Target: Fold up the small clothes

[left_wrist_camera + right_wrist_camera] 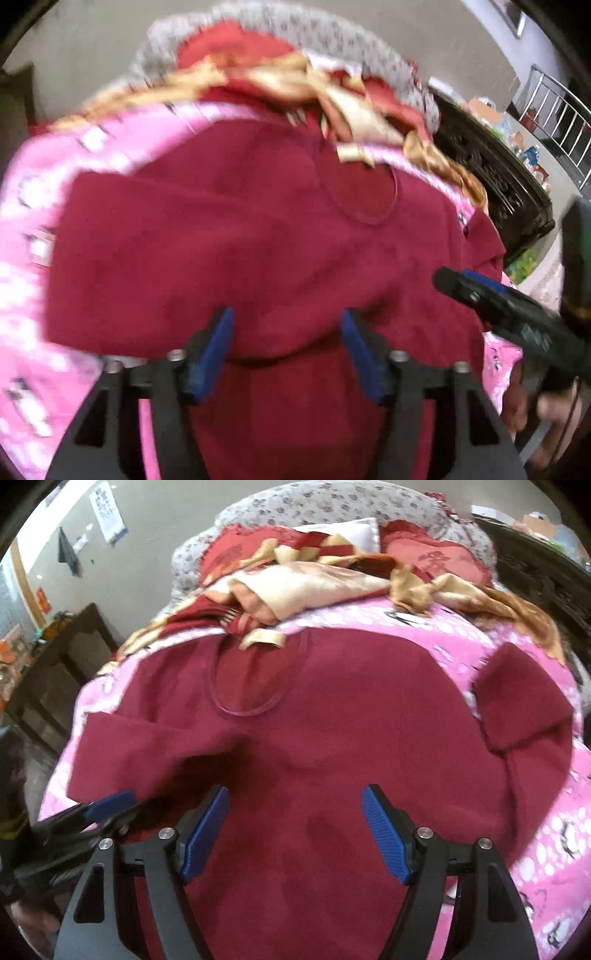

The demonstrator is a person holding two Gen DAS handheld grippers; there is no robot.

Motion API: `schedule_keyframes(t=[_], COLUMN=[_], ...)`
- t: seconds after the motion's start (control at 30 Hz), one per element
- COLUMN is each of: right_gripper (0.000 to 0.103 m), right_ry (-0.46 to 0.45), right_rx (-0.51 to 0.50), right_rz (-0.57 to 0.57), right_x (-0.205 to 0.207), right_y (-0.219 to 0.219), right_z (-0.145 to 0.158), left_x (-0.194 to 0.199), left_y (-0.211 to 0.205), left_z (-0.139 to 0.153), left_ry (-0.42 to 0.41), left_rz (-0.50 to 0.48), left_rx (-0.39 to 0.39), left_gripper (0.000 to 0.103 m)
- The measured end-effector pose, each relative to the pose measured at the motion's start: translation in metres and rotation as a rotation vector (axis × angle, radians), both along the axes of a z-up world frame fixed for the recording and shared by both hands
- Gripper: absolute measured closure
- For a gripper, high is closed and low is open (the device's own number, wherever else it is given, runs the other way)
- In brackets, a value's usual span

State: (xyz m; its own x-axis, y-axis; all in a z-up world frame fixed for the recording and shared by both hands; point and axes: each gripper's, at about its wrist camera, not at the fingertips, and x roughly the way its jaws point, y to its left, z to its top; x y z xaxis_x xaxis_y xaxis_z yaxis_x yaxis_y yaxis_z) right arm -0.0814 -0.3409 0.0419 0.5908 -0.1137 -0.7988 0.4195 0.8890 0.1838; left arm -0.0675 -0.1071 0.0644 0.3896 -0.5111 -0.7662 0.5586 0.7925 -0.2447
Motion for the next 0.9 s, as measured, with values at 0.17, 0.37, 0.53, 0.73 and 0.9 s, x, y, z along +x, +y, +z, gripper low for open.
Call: schedule_keyframes(t=[0.17,0.37,0.53,0.73,0.9], right_gripper=[0.020,0.047,0.089,0.090,0.090], right_ry=[0.020,0.053,0.020,-0.104,-0.059], right_rx=[0.025,-0.003,-0.017,-0.108,-0.147], right_rz=[0.054,0.059,0.124,0.015,-0.147], right_x=[0.025,0.048,0.054,0.014,-0.005], right_y=[0.010,0.014,0.022,-0.010,-0.060], right_z=[-0.009,-0.030,-0.023,0.033,0.034], left_x=[-0.005,0.007,0.015,0.023,0.030], left_y=[0.048,0.101,0.118,0.095,0.063], left_z=[0.013,0.008,0.014,0.021,0.011], left_ry=[-0.132,-0.113,-0.101,-0.125,-0.129], left_rz=[0.058,0.171,0.238,0.225,0.192], left_rx=[0.097,0.149,0.100,0.087,0.124], left_gripper=[0.024,0.024,0.024,0.024,0.024])
